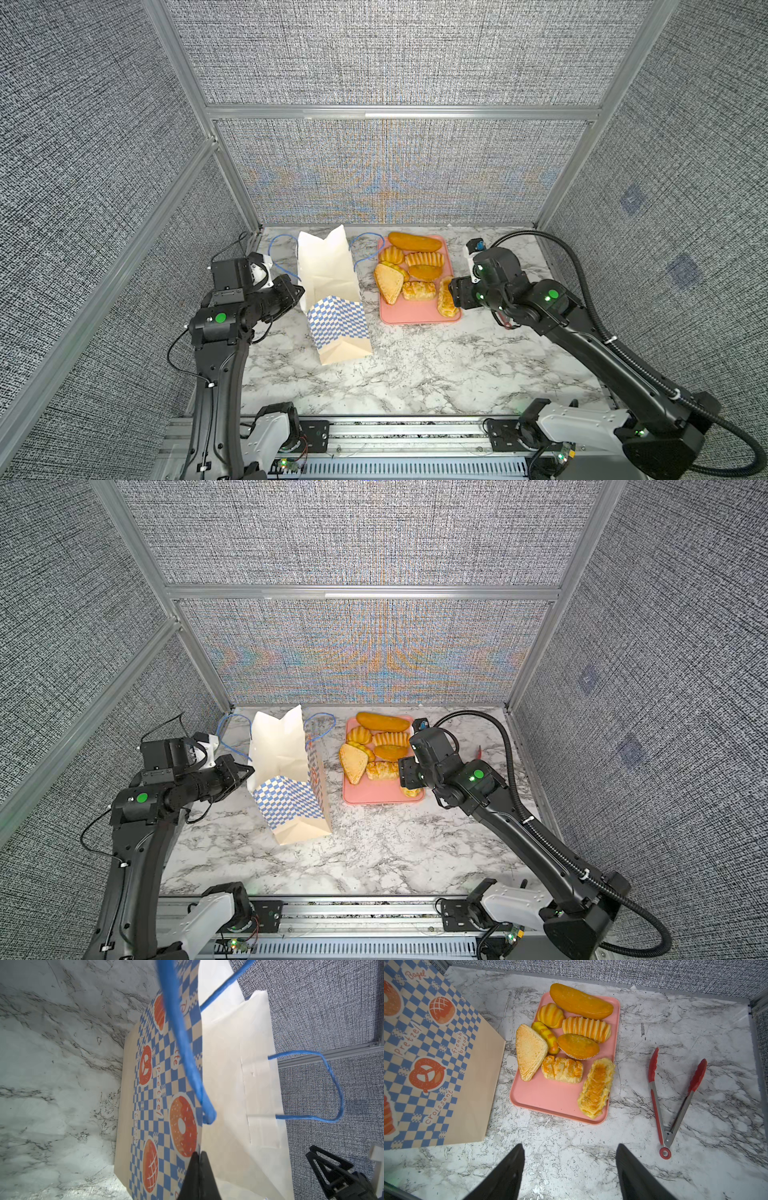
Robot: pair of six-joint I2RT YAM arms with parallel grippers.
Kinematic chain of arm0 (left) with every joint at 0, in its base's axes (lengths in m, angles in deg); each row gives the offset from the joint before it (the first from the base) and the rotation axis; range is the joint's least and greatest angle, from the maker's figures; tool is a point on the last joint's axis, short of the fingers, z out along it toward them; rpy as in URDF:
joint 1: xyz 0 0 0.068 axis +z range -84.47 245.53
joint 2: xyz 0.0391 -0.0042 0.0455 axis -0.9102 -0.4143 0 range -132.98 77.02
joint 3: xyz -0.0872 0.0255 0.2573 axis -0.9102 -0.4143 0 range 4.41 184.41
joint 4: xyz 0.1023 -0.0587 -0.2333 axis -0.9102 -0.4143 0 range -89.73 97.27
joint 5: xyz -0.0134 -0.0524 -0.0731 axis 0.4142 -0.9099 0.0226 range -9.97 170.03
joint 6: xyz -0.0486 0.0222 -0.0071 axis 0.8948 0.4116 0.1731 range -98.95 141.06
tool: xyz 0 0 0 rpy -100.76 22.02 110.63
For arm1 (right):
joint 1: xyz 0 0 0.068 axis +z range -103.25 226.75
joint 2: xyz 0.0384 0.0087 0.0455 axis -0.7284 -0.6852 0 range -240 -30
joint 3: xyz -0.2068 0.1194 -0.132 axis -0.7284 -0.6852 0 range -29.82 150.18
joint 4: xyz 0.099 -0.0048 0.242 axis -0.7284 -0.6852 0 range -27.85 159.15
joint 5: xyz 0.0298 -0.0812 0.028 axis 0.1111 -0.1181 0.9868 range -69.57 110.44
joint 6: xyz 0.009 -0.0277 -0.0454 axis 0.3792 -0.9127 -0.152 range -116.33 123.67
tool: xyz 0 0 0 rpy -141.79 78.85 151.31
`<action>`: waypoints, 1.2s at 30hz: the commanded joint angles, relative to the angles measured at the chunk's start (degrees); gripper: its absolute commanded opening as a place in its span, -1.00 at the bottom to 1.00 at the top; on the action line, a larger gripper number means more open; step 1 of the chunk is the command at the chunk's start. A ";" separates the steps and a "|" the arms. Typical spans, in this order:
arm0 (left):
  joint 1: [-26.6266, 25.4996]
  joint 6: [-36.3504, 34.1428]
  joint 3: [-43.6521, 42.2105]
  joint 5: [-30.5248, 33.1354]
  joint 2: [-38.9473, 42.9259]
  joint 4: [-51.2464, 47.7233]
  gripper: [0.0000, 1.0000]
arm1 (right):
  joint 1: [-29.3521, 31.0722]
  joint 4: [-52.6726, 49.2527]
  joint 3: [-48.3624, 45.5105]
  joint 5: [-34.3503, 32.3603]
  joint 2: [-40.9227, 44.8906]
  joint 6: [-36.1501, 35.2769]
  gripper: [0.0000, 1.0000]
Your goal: Place the fake bread into the paper bag
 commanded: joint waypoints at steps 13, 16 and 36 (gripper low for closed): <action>0.00 -4.84 2.23 0.87 -1.03 -3.89 0.26 | -2.48 2.54 -1.37 4.42 0.72 0.38 0.45; 0.01 -5.72 3.92 2.92 -1.07 -5.10 0.47 | -4.44 3.09 -2.15 6.32 1.52 0.70 0.48; 0.01 -9.76 15.22 14.36 -1.54 0.76 0.96 | -19.29 5.37 -6.41 6.22 9.90 3.84 0.97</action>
